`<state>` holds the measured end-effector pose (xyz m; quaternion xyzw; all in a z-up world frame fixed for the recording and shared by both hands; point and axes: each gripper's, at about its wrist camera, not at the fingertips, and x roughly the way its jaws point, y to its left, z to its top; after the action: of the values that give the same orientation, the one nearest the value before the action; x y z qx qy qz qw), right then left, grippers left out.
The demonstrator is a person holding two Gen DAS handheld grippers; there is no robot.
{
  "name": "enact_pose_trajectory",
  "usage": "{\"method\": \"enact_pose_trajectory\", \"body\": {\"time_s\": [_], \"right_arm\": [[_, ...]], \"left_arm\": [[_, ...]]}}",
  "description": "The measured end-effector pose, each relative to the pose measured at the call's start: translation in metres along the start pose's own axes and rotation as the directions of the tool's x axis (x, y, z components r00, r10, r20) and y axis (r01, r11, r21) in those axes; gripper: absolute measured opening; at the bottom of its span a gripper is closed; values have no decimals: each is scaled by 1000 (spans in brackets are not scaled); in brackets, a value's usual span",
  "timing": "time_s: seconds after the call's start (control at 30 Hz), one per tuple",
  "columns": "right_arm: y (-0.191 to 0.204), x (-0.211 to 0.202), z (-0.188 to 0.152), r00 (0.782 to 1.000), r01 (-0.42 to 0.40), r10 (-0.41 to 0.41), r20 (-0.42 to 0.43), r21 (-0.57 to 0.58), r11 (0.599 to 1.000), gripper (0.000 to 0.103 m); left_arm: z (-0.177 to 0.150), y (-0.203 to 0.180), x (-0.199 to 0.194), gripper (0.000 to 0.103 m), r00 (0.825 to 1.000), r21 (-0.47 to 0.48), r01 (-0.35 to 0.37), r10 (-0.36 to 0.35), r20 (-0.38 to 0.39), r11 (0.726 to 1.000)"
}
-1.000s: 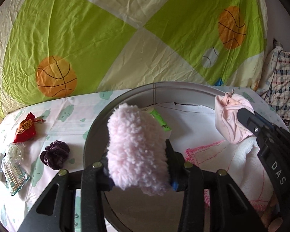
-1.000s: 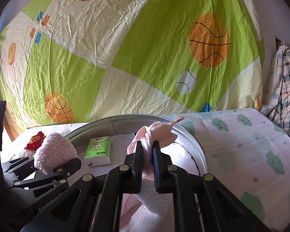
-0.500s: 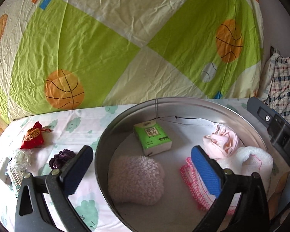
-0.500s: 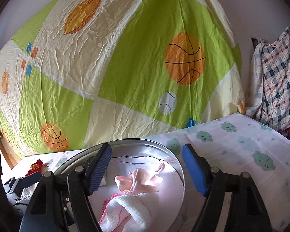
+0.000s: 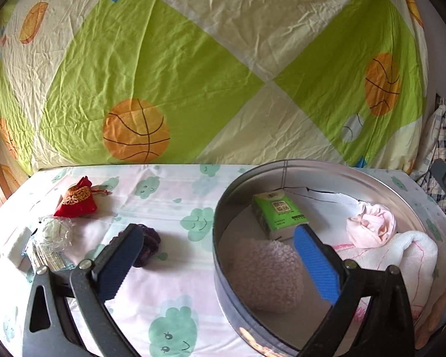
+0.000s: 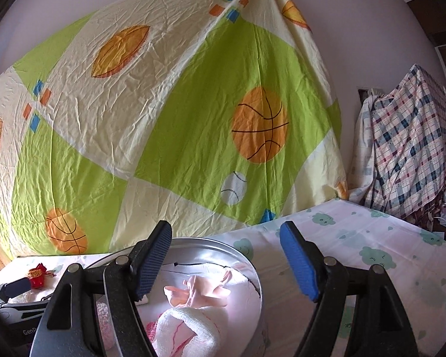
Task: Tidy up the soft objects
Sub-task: 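Withdraw both tools from the tin toward the remaining table items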
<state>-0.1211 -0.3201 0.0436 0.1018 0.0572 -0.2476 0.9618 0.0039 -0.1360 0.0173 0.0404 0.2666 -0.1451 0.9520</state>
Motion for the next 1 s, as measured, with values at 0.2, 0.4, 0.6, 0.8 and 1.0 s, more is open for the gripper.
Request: {"method": "enact_pose_trajectory", "body": {"time_s": [0.2, 0.4, 0.6, 0.8, 1.0], "right_arm": [[5, -10, -1, 999, 23, -24, 27, 20, 1000, 77], [7, -23, -1, 996, 36, -38, 78, 26, 999, 77], [7, -27, -3, 997, 50, -54, 59, 67, 997, 77], [16, -31, -9, 998, 46, -49, 31, 98, 994, 77], [41, -39, -14, 999, 19, -21, 38, 49, 999, 77]], "left_arm": [[-4, 15, -2, 103, 998, -4, -58, 58, 19, 998], [-10, 27, -8, 103, 987, 40, -145, 141, 82, 989], [-13, 47, -10, 103, 986, 43, -150, 146, 77, 988], [-14, 65, -8, 103, 985, 36, -164, 161, 65, 986], [-15, 83, -8, 103, 984, 31, -170, 168, 54, 985]]}}
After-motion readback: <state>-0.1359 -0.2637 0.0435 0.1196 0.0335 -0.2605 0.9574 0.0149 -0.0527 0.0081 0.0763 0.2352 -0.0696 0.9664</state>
